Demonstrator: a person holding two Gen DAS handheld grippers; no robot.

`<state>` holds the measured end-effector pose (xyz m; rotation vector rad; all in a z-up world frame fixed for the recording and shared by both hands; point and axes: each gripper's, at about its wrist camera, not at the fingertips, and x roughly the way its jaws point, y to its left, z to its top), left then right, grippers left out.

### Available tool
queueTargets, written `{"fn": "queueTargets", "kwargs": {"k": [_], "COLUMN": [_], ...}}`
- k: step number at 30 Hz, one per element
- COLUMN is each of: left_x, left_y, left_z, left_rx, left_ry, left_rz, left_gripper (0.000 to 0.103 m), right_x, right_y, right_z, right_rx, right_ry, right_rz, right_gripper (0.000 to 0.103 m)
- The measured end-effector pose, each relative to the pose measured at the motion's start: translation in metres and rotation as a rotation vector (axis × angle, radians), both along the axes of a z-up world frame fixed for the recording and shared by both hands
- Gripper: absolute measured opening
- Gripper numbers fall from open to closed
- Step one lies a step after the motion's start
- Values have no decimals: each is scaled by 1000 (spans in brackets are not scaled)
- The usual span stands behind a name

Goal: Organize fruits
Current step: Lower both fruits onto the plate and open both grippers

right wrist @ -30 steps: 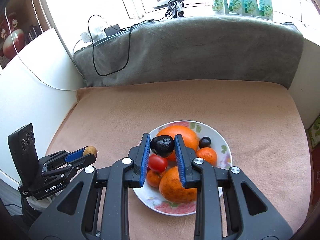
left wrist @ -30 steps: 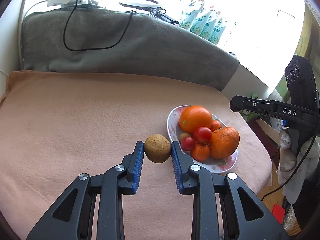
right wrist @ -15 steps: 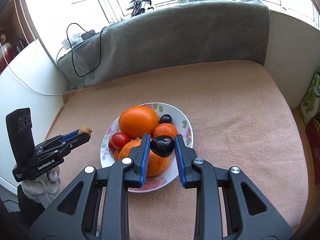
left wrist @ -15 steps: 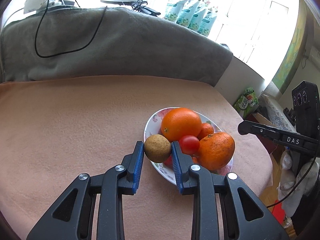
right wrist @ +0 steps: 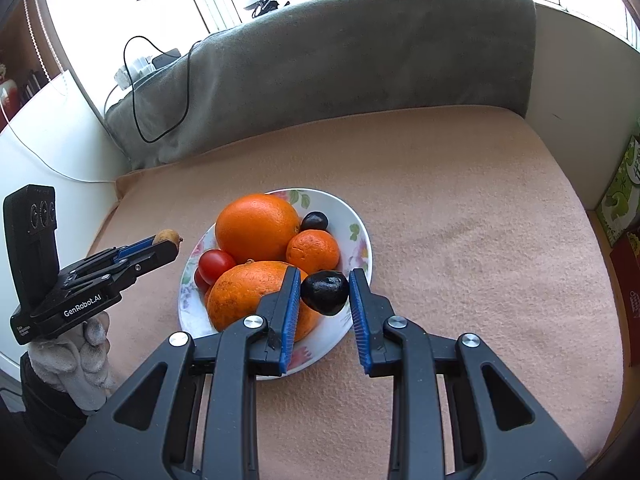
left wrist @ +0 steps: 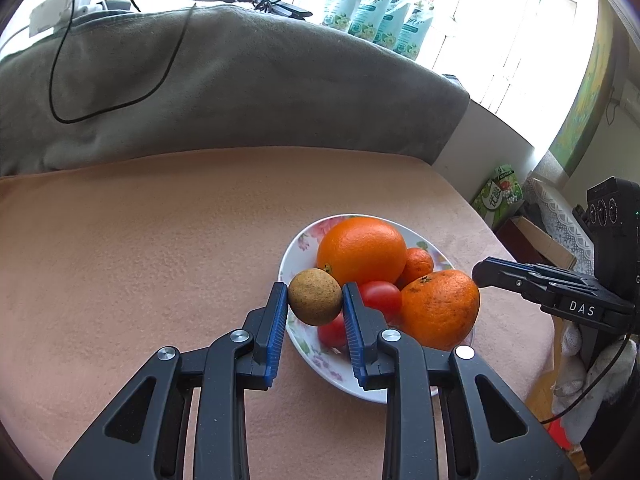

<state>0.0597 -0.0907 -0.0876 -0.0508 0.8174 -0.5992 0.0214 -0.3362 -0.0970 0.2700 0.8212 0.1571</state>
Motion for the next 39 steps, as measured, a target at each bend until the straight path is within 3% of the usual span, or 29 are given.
{"fn": "queueTargets", "kwargs": {"k": [29,32,34,36,39], "left_x": [2,2,1,0,-1], "left_y": [-9,-9,-9,-10,-11], "left_z": [0,1,1,2,3], "left_rx": [-1,-2,-2,0,0], "left_ry": [-5,-7,-10,-13,-19], "left_rz": [-22,-21,-24,-28,-31], "left_gripper": [27,27,36,37,37], "right_x": [18,18,19,18,17], "right_y": [5,6,6,6,7], "right_z": [-3,-2,-1,1,4], "right_rx": [23,29,25,32,30], "right_ry": [13,10,7,1,-8], "right_rz": [29,33,30,30,30], "right_gripper": [27,33,43,48,49]}}
